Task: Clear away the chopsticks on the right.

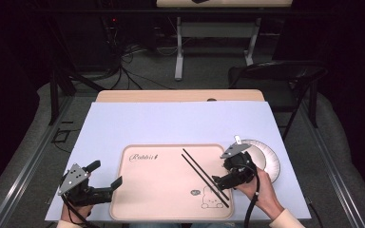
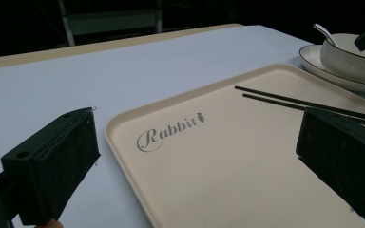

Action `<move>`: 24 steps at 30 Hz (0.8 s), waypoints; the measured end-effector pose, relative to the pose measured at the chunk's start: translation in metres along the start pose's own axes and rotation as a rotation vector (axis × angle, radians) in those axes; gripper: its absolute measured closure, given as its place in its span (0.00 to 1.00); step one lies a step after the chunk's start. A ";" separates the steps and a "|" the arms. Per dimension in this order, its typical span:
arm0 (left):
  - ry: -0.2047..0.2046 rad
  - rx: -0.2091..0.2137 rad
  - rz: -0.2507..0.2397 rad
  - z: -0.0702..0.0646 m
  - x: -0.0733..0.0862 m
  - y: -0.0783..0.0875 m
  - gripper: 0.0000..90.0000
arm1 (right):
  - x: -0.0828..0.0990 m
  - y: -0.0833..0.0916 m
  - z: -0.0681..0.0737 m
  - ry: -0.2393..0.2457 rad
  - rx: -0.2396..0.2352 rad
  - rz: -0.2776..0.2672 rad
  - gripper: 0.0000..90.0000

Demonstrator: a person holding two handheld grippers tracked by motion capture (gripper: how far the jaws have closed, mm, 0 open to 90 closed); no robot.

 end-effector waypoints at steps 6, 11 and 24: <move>-0.002 0.000 0.002 0.000 0.000 0.000 0.00 | 0.011 0.021 -0.010 0.013 0.032 -0.099 0.04; -0.003 0.001 0.001 0.000 0.000 0.000 0.00 | 0.022 0.035 -0.014 0.028 0.063 -0.174 0.03; -0.005 0.001 0.004 0.000 0.000 -0.001 0.00 | 0.054 0.067 -0.028 0.013 0.127 -0.335 0.00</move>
Point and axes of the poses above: each handheld gripper's, and its own axes: y roughly backward along the jaws, x roughly out of its underside, z roughly to its left, the point moved 4 cm from there along -y, roughly forward along the jaws, and after that the axes turned 2 degrees about -y, right-handed, at the moved point
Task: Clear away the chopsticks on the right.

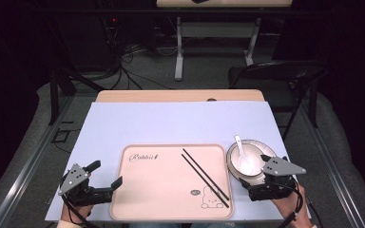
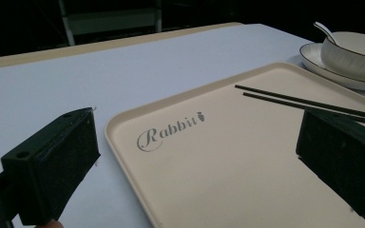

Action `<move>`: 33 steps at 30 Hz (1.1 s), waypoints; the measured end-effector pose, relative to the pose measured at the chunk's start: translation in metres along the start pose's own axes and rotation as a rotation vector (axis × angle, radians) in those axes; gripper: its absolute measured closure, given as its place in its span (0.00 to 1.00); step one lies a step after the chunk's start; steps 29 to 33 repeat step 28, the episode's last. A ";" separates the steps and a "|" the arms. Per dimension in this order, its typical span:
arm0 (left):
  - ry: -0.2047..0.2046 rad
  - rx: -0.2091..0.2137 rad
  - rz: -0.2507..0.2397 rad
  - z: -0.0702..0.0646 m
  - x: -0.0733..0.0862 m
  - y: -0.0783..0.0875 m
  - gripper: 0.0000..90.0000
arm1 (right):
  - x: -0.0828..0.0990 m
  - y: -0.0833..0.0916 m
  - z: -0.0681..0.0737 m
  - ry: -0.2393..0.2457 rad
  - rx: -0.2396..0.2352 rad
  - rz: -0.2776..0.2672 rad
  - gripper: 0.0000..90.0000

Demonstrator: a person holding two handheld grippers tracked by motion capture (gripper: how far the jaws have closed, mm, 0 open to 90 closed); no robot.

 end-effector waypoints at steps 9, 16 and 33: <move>-0.003 0.000 0.005 0.000 0.000 -0.001 0.00 | 0.017 0.023 -0.009 -0.006 0.047 -0.059 0.00; -0.007 -0.001 0.005 0.000 0.000 -0.001 0.00 | 0.031 0.041 -0.012 -0.024 0.079 -0.119 0.00; -0.013 -0.003 0.012 0.000 0.000 -0.002 0.00 | 0.044 0.050 -0.017 -0.021 0.090 -0.134 0.00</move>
Point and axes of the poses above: each handheld gripper's, and its own axes: y roughly backward along the jaws, x roughly out of its underside, z roughly to its left, the point moved 4 cm from there along -y, roughly forward along the jaws, and after that the axes turned 2 degrees about -y, right-handed, at the moved point
